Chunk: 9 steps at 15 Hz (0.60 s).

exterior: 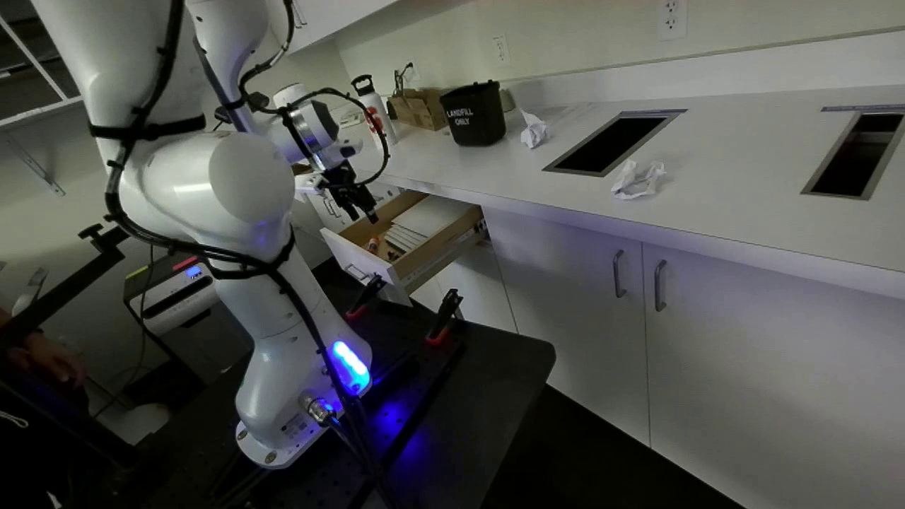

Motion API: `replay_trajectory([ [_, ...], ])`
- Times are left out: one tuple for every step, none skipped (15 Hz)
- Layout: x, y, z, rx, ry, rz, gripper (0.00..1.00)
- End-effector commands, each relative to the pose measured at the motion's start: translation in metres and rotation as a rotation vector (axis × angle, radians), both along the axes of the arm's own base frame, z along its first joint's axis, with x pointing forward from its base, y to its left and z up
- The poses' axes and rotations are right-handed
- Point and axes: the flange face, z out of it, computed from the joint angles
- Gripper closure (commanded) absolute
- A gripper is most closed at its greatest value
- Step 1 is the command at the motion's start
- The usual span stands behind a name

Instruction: Move the stapler remover from the open drawer and put it on the counter top

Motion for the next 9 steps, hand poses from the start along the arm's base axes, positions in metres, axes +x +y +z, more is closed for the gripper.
replay_trajectory([
  [0.021,0.002,-0.038,0.029,-0.006,0.002,0.0],
  [0.025,0.001,-0.049,0.036,-0.004,0.008,0.0],
  [0.028,-0.001,-0.06,0.044,0.001,0.009,0.0],
  [0.03,-0.002,-0.07,0.05,0.01,0.013,0.0],
  [0.031,-0.002,-0.079,0.053,0.02,0.013,0.0],
  [0.031,-0.003,-0.088,0.054,0.031,0.012,0.0],
  [0.032,-0.002,-0.096,0.05,0.041,0.009,0.0],
  [0.032,-0.003,-0.104,0.041,0.047,0.005,0.0],
  [0.033,-0.003,-0.11,0.036,0.051,0.001,0.0],
])
